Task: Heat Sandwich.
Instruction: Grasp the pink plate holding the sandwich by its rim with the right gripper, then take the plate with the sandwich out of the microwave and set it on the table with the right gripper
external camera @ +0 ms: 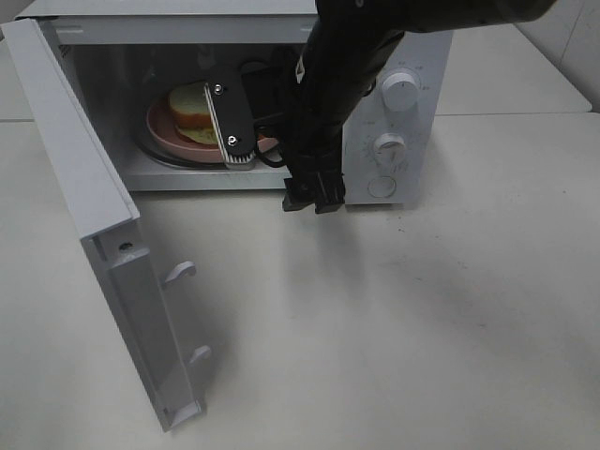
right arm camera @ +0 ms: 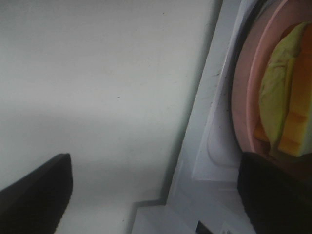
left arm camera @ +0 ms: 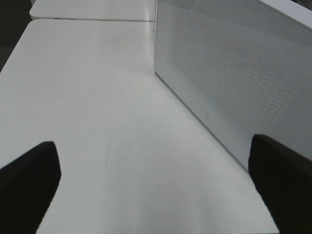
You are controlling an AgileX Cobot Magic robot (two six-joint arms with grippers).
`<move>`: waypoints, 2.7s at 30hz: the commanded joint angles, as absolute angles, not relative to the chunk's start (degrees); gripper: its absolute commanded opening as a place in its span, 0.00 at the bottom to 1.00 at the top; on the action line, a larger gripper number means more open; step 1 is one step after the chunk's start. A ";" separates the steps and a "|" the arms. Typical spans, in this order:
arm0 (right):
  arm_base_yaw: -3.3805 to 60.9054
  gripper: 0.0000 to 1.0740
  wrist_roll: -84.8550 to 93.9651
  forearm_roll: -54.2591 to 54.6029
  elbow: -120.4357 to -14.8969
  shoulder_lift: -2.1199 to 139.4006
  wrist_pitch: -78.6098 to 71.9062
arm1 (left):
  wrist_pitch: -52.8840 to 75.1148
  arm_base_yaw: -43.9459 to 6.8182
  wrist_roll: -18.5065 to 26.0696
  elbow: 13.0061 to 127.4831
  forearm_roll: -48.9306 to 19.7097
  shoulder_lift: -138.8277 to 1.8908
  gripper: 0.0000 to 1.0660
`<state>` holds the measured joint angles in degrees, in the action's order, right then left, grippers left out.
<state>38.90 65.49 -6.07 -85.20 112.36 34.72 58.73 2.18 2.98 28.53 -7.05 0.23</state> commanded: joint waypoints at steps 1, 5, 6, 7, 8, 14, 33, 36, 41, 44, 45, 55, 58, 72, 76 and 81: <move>39.02 0.81 65.78 -6.13 -89.21 115.57 34.72 | 58.79 1.83 2.58 28.30 -7.56 1.78 0.97; 39.02 0.80 65.43 -6.07 -93.79 119.58 34.72 | 58.79 1.83 2.58 28.30 -7.56 1.78 0.97; 39.02 0.79 65.37 -6.07 -94.71 120.32 34.72 | 58.79 1.83 2.58 28.30 -7.56 1.78 0.97; 39.02 0.79 65.37 -6.07 -95.80 121.18 34.72 | 58.79 1.83 2.58 28.30 -7.56 1.78 0.97; 39.02 0.79 65.37 -6.07 -95.80 121.18 34.72 | 58.79 1.83 2.58 28.30 -7.56 1.78 0.97; 38.79 0.78 65.15 -6.13 -102.90 127.02 34.72 | 58.79 1.83 2.58 28.30 -7.51 1.78 0.97; 36.84 0.75 63.03 -7.28 -118.60 139.97 35.01 | 58.90 1.83 2.58 28.30 -4.93 1.78 0.97; 36.67 0.73 62.91 -7.10 -118.72 140.15 35.47 | 58.90 1.83 2.58 28.30 -4.93 1.78 0.97; 36.67 0.54 62.62 -7.10 -118.72 140.20 36.55 | 58.90 1.83 2.58 28.30 -4.93 1.78 0.97; 36.67 0.29 62.51 -7.10 -118.72 140.15 37.36 | 58.90 1.83 2.58 28.30 -4.93 1.78 0.97; 36.67 0.19 62.51 -7.10 -118.72 140.09 37.87 | 58.90 1.83 2.58 28.30 -4.93 1.78 0.97; 36.04 0.00 61.82 -6.93 -118.72 140.09 38.33 | 58.90 1.83 2.58 28.30 -4.93 1.78 0.97; 35.98 0.00 61.71 -6.88 -118.72 140.09 38.33 | 58.90 1.83 2.58 28.30 -4.93 1.78 0.97; 35.98 0.00 66.92 -5.21 -117.46 137.80 39.88 | 58.90 1.83 2.58 28.30 -4.93 1.78 0.97; 35.98 0.00 71.73 -2.58 -115.91 135.85 39.48 | 58.90 1.83 2.58 28.30 -4.93 1.78 0.97; 35.98 0.00 77.29 0.00 -113.22 133.56 37.87 | 58.90 1.83 2.58 28.30 -4.93 1.78 0.97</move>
<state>36.27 75.57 -0.52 -113.10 134.93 39.65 58.73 2.18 2.98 28.53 -5.04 0.23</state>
